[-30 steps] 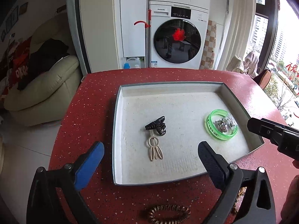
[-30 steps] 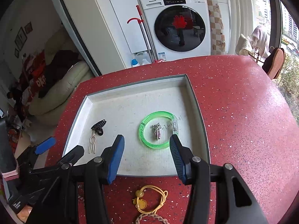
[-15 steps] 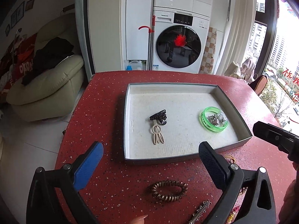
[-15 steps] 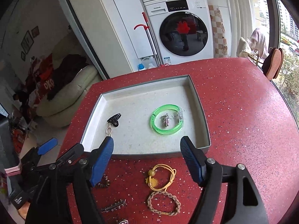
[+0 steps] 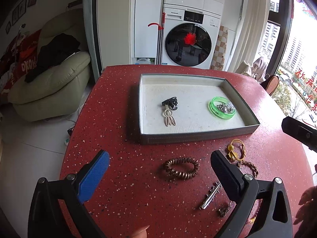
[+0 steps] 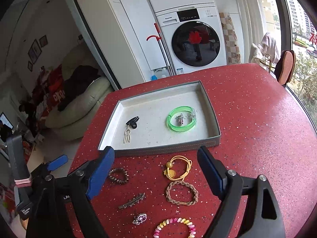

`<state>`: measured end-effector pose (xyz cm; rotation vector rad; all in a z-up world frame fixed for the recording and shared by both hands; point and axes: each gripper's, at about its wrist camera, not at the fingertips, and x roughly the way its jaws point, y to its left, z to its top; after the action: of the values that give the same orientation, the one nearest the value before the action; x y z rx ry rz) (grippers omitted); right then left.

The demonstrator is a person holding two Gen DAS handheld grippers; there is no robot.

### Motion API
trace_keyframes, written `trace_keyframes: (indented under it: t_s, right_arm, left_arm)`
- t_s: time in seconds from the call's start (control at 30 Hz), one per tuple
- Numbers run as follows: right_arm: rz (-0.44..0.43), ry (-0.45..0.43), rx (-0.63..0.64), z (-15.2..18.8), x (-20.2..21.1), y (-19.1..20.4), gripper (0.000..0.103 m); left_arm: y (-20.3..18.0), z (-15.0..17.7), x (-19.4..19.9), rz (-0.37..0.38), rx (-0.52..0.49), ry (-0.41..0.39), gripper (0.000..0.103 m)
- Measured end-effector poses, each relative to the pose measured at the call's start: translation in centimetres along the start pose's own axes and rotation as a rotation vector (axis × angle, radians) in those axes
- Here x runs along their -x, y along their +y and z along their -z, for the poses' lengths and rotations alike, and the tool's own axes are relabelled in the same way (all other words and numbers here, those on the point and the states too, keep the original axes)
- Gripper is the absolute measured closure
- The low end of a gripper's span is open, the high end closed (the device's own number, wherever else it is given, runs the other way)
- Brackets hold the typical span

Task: Organize jewelry
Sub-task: 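Withdraw both grippers from the tray back over the table, then grasp the brown coil hair tie with the left gripper while the right grasps the beaded bracelet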

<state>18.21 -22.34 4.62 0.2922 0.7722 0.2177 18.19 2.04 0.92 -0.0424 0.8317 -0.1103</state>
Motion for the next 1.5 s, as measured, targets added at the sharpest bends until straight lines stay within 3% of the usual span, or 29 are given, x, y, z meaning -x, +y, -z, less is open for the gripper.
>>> trace_keyframes:
  t_s: [0.33, 0.57, 0.77, 1.13, 1.37, 1.5]
  right_arm:
    - [0.015, 0.101, -0.017, 3.6, 0.7, -1.1, 0.015]
    - [0.039, 0.194, -0.049, 7.5, 0.5, -2.8, 0.015]
    - [0.105, 0.262, -0.073, 10.6, 0.1, -4.3, 0.015]
    - [0.188, 0.259, -0.052, 11.3, 0.0, -4.4, 0.015]
    - [0.226, 0.272, -0.044, 11.5, -0.7, -4.2, 0.015]
    - [0.255, 0.271, -0.006, 11.5, -1.3, -3.4, 0.022]
  left_arm:
    - [1.6, 4.9, -0.7, -0.086, 0.029, 0.072, 0.0]
    - [2.0, 6.6, -1.9, -0.042, 0.058, 0.151, 0.0]
    - [2.2, 6.3, -3.0, -0.039, 0.14, 0.187, 0.0]
    - [2.1, 3.8, -5.0, -0.027, 0.287, 0.203, 0.0]
    - [1.4, 2.8, -6.3, -0.059, 0.281, 0.193, 0.0]
    - [0.8, 2.9, -7.1, -0.078, 0.252, 0.207, 0.005]
